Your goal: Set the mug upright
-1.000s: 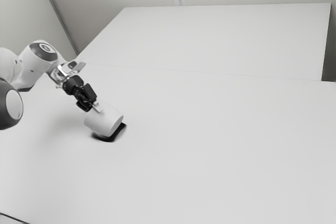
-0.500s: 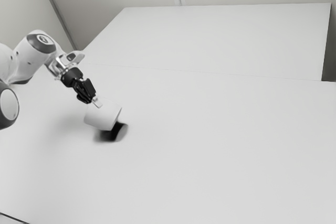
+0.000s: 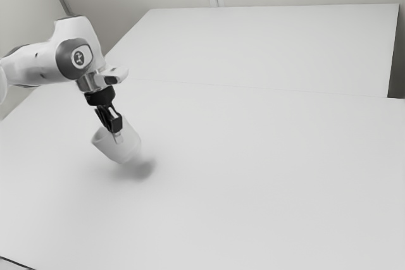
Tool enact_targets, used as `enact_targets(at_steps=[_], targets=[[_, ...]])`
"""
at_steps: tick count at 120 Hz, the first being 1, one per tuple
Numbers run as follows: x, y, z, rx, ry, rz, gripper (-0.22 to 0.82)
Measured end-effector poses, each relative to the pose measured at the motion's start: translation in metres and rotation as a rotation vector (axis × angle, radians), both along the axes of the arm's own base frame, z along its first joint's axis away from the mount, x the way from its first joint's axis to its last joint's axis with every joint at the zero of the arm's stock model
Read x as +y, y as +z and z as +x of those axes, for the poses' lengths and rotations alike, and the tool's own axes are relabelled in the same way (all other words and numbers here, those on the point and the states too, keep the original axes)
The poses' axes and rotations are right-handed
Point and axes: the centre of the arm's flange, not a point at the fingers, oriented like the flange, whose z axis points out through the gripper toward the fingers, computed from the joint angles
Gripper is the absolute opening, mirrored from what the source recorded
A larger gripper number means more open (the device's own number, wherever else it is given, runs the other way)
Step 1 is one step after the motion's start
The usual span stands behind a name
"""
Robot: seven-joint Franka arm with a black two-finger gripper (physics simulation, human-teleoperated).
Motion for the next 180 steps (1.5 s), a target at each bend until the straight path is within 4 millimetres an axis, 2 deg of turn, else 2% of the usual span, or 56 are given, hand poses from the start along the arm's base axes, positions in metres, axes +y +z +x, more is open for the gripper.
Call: enact_targets(at_steps=[23,49,57,63,75,82,101,143,161,173,180], targets=[[-0.056,-0.011,0.002,-0.046,-0.103,0.212,-0.18],[-0.123,-0.029,0.012,-0.077,-0.142,0.278,-0.18],[-0.136,-0.038,0.017,-0.080,-0.136,0.286,-0.18],[-0.133,-0.044,0.020,-0.079,-0.109,0.291,-0.18],[-0.108,-0.050,0.032,-0.078,-0.022,0.299,-0.18],[-0.101,-0.056,0.036,-0.073,0.009,0.303,-0.18],[-0.110,-0.071,0.039,-0.058,0.041,0.312,-0.18],[-0.126,-0.084,0.042,-0.052,0.093,0.316,-0.15],[-0.128,-0.087,0.044,-0.045,0.112,0.313,-0.08],[-0.128,-0.087,0.044,-0.043,0.124,0.310,0.02],[-0.128,-0.087,0.043,-0.042,0.131,0.309,0.12]])
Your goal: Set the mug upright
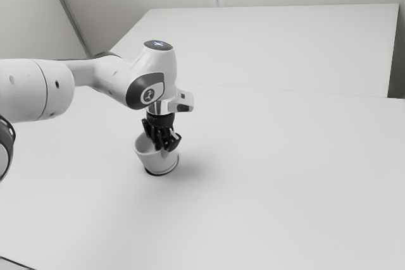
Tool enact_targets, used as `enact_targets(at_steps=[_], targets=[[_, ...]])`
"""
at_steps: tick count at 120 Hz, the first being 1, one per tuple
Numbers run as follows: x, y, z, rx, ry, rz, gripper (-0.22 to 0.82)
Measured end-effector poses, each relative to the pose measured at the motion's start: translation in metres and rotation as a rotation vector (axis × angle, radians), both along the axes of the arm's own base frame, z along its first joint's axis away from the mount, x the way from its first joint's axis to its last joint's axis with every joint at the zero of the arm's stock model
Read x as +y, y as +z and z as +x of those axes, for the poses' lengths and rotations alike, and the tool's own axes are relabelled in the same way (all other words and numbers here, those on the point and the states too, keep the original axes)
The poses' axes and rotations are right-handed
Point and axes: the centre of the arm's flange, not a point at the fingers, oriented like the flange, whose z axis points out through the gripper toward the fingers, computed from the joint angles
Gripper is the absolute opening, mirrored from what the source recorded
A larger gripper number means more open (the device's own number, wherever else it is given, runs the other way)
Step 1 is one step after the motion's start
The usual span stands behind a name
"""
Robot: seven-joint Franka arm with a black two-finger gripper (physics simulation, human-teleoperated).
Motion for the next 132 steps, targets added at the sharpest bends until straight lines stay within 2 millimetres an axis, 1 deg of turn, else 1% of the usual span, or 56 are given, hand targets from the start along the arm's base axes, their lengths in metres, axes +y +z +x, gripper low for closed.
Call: enact_targets(at_steps=[9,18,28,42,45,56,60,69,74,80,93,101,107,112,119,132], targets=[[0.000,0.002,0.000,-0.003,0.011,-0.003,0.26],[0.001,0.014,-0.001,-0.023,0.023,-0.009,0.35],[0.005,0.033,-0.002,-0.057,0.041,-0.019,0.43],[0.009,0.050,-0.002,-0.087,0.064,-0.033,0.49],[0.009,0.055,-0.001,-0.097,0.066,-0.035,0.50],[0.010,0.085,0.012,-0.154,0.084,-0.059,0.53],[0.015,0.097,0.018,-0.175,0.103,-0.075,0.54],[0.032,0.118,0.029,-0.212,0.143,-0.103,0.55],[0.037,0.138,0.040,-0.238,0.151,-0.112,0.56],[0.038,0.161,0.054,-0.262,0.147,-0.117,0.56],[0.041,0.201,0.069,-0.292,0.137,-0.121,0.57],[0.043,0.228,0.070,-0.310,0.131,-0.126,0.57],[0.054,0.247,0.062,-0.322,0.140,-0.139,0.58],[0.061,0.257,0.056,-0.324,0.145,-0.146,0.58],[0.064,0.264,0.047,-0.316,0.142,-0.150,0.58],[0.065,0.265,0.041,-0.293,0.128,-0.152,0.58]])
